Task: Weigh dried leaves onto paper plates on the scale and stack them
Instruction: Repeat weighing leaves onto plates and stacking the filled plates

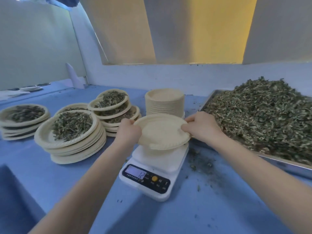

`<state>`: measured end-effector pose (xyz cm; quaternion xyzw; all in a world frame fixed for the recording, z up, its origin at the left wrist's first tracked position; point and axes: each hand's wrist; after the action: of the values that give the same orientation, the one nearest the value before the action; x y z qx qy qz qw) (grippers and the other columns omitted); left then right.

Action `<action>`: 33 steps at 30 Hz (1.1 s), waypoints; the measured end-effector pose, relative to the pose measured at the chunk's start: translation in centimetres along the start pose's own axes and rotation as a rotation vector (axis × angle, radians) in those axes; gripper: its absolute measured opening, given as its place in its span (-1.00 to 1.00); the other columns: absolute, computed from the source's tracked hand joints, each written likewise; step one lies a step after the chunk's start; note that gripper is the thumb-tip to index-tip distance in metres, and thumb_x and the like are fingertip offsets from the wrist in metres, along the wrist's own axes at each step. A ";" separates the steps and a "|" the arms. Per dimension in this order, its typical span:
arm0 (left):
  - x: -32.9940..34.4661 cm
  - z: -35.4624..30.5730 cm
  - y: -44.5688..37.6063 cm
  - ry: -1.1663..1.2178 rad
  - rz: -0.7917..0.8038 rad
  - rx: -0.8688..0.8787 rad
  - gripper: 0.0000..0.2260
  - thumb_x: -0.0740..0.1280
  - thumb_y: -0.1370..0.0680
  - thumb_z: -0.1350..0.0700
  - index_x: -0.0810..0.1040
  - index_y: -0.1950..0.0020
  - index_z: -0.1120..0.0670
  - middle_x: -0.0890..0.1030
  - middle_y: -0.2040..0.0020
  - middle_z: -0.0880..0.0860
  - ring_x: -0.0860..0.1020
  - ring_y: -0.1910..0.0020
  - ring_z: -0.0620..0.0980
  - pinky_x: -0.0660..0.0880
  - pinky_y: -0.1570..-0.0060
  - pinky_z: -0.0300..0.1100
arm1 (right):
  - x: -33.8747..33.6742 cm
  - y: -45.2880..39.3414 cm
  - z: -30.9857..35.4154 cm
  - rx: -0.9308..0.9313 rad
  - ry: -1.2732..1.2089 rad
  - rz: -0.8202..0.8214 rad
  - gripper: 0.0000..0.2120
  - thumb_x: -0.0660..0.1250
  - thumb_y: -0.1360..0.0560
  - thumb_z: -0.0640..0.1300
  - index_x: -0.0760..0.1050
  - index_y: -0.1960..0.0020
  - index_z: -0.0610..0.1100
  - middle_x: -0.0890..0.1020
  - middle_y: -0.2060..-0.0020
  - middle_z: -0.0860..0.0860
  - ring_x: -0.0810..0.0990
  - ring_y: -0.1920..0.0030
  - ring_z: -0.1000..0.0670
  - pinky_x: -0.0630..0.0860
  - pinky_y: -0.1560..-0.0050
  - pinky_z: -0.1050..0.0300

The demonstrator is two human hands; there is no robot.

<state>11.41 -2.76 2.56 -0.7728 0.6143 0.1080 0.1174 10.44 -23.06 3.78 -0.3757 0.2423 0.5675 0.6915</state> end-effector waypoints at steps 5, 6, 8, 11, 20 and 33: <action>0.4 2.5 0.2 -0.013 -0.014 -0.092 -0.69 0.17 -0.47 0.37 0.44 -0.17 0.15 0.49 -0.01 0.12 0.45 0.06 0.07 0.42 0.19 -0.13 | 2.3 0.3 -0.7 0.029 0.105 0.036 -0.66 0.34 -0.40 -0.10 0.60 -0.08 -0.27 0.64 -0.04 -0.21 0.60 -0.05 -0.20 0.57 -0.03 -0.13; 0.5 2.8 0.2 -0.024 -0.003 -0.109 -0.67 0.18 -0.48 0.36 0.42 -0.21 0.14 0.48 -0.06 0.12 0.45 0.03 0.06 0.44 0.13 -0.10 | 2.5 0.3 -0.8 0.029 0.131 0.042 -0.67 0.33 -0.40 -0.10 0.61 -0.07 -0.27 0.64 -0.03 -0.21 0.61 -0.04 -0.21 0.59 0.00 -0.13; 0.5 3.3 0.2 -0.046 0.025 -0.134 -0.62 0.19 -0.48 0.35 0.39 -0.29 0.12 0.47 -0.09 0.10 0.44 0.03 0.04 0.44 0.09 -0.09 | 2.7 0.3 -0.9 0.023 0.167 0.037 -0.70 0.34 -0.39 -0.09 0.64 -0.01 -0.26 0.66 0.03 -0.21 0.63 0.04 -0.21 0.59 0.14 -0.05; 0.1 3.5 0.1 -0.088 0.061 -0.147 -0.56 0.29 -0.48 0.26 0.34 -0.36 0.12 0.44 -0.12 0.08 0.44 -0.06 0.06 0.42 0.01 -0.09 | 2.8 0.1 -1.0 0.025 0.216 0.020 -0.68 0.33 -0.38 -0.02 0.61 0.00 -0.23 0.56 0.06 -0.13 0.58 0.14 -0.13 0.54 0.14 0.01; -0.1 3.0 -1.2 -0.091 0.006 -0.018 -0.47 0.32 -0.48 0.12 0.27 -0.43 0.12 0.43 0.10 -0.07 0.41 0.18 -0.13 0.39 0.17 -0.16 | 3.0 -1.0 0.0 -0.060 0.183 0.038 -0.55 0.27 -0.47 0.10 0.45 -0.28 -0.10 0.50 -0.18 -0.12 0.53 -0.03 -0.08 0.49 0.09 0.05; 0.0 1.8 -1.5 -0.162 -0.005 0.101 -0.57 0.31 -0.48 0.12 0.38 -0.34 0.05 0.46 -0.13 -0.02 0.42 0.10 -0.14 0.35 0.14 -0.16 | 3.9 -1.1 1.5 -0.151 0.121 0.072 -0.63 0.27 -0.45 0.10 0.52 -0.21 0.01 0.45 -0.25 -0.06 0.47 -0.22 -0.08 0.44 -0.21 -0.07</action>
<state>12.82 -1.82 0.91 -0.7562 0.6055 0.1388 0.2056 12.31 -19.62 1.94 -0.4514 0.2537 0.5847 0.6245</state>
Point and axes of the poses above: each hand's wrist, its own y-axis away from the middle knuckle, its own x-axis out of the palm, z = x × y
